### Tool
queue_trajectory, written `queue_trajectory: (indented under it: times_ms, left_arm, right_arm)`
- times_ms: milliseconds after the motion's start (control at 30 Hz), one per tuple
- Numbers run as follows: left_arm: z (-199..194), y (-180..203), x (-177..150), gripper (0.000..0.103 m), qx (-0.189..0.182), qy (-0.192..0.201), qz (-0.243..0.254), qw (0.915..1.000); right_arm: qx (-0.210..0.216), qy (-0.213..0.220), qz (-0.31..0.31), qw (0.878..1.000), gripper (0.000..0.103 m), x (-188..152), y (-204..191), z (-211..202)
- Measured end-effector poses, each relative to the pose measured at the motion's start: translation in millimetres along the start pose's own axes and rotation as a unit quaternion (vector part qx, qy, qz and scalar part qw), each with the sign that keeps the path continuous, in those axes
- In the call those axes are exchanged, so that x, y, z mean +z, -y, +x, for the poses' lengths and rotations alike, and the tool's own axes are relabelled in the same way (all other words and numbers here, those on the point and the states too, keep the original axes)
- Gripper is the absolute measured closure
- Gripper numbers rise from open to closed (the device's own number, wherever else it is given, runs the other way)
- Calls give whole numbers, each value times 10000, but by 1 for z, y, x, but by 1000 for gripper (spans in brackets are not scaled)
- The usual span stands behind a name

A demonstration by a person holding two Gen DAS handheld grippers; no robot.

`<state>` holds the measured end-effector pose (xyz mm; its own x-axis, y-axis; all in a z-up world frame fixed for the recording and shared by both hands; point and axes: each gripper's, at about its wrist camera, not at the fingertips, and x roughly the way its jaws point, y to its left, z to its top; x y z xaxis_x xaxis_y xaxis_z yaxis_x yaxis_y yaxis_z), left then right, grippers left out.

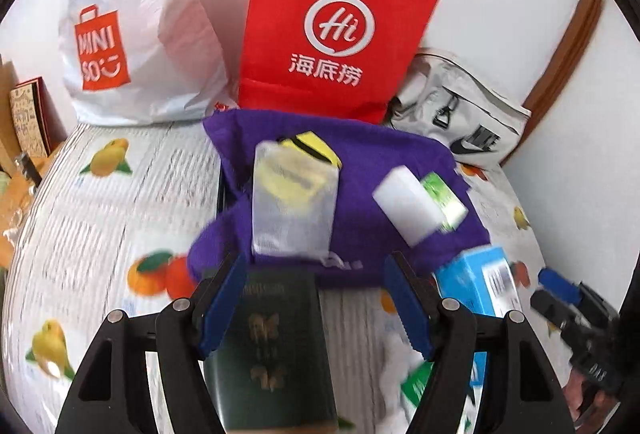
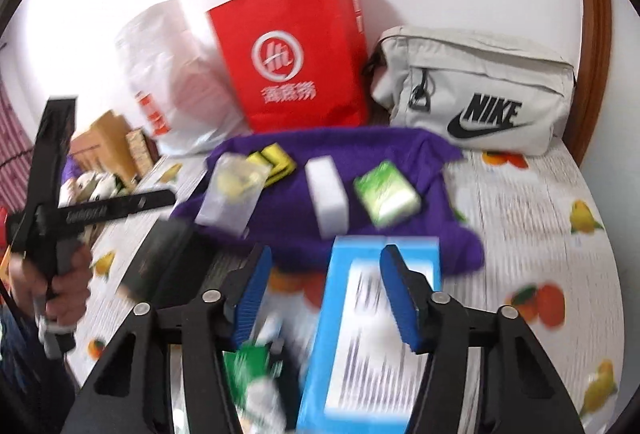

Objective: Organize soft objects

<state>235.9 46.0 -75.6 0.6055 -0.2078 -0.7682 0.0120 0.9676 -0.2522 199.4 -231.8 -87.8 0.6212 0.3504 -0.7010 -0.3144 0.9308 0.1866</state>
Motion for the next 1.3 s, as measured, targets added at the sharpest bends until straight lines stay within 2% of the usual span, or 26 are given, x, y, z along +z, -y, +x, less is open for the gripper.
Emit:
queue_trajectory:
  times_ms: [133, 300, 433, 533, 867, 933, 1033, 1100, 1233, 1300]
  left_arm:
    - [-16, 2, -20, 34, -93, -20, 6, 10000]
    - [-32, -3, -44, 34, -147, -24, -34, 9999]
    - [-42, -11, -56, 34, -25, 67, 39, 10000]
    - [-47, -23, -63, 34, 137, 114, -32, 9998]
    - [-59, -46, -69, 34, -56, 252, -109, 9996]
    - [-59, -50, -71, 34, -77, 240, -167, 9995]
    - [-60, -55, -73, 34, -62, 233, -220, 9995]
    - [-62, -58, -76, 34, -54, 211, -274, 9994]
    - [-65, -59, -81, 34, -3, 186, -310, 9993]
    - [-68, -56, -85, 34, -7, 155, -285, 9995]
  right_arm:
    - [54, -98, -165, 9998, 61, -31, -18, -17]
    - [-206, -328, -749, 9964, 73, -53, -51, -9]
    - [-562, -681, -1316, 9874, 78, -68, -71, 16]
    - [-757, -987, -1451, 9816, 78, -72, -76, 34]
    - [-1621, -1634, -2104, 9501, 79, -83, -95, 77]
    - [-1750, -1687, -2215, 9444, 93, -84, -97, 82]
    - [-1777, -1683, -2242, 9433, 96, -83, -97, 83]
    - [-1731, -1532, -2166, 9485, 99, -80, -97, 76]
    - [-929, -1082, -1333, 9808, 99, -65, -87, 47]
    - [-754, -916, -1083, 9870, 99, -63, -84, 38]
